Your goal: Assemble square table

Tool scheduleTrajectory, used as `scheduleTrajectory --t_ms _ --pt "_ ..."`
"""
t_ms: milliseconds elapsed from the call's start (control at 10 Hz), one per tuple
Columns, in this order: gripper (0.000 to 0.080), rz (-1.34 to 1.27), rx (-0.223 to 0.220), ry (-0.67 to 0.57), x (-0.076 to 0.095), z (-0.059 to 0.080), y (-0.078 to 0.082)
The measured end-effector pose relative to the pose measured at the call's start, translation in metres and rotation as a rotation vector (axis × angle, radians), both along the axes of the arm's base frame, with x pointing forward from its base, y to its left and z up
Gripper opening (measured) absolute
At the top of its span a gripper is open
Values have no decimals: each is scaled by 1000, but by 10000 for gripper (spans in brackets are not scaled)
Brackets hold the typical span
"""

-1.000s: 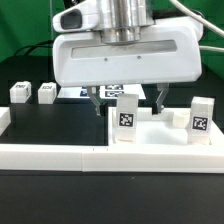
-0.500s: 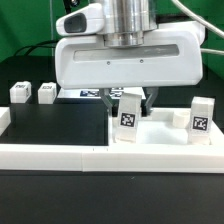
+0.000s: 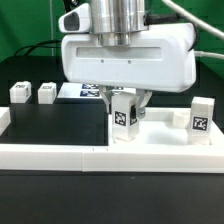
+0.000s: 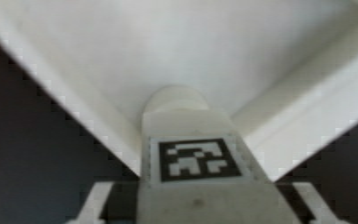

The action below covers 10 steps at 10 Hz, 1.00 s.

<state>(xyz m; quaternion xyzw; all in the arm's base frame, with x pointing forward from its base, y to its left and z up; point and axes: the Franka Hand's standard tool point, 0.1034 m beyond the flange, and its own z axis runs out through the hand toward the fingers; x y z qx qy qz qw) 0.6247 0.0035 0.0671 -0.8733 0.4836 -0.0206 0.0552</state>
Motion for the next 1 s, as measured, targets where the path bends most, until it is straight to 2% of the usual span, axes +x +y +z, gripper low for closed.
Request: scheduleTrajectory --t_ms 200,700,900,1000 --pt "291 -297 75 103 3 -2 0" --pt "291 -628 98 143 2 -3 2" --pt "291 -938 127 186 0 -4 1" --pt "291 -967 127 191 0 -4 1"
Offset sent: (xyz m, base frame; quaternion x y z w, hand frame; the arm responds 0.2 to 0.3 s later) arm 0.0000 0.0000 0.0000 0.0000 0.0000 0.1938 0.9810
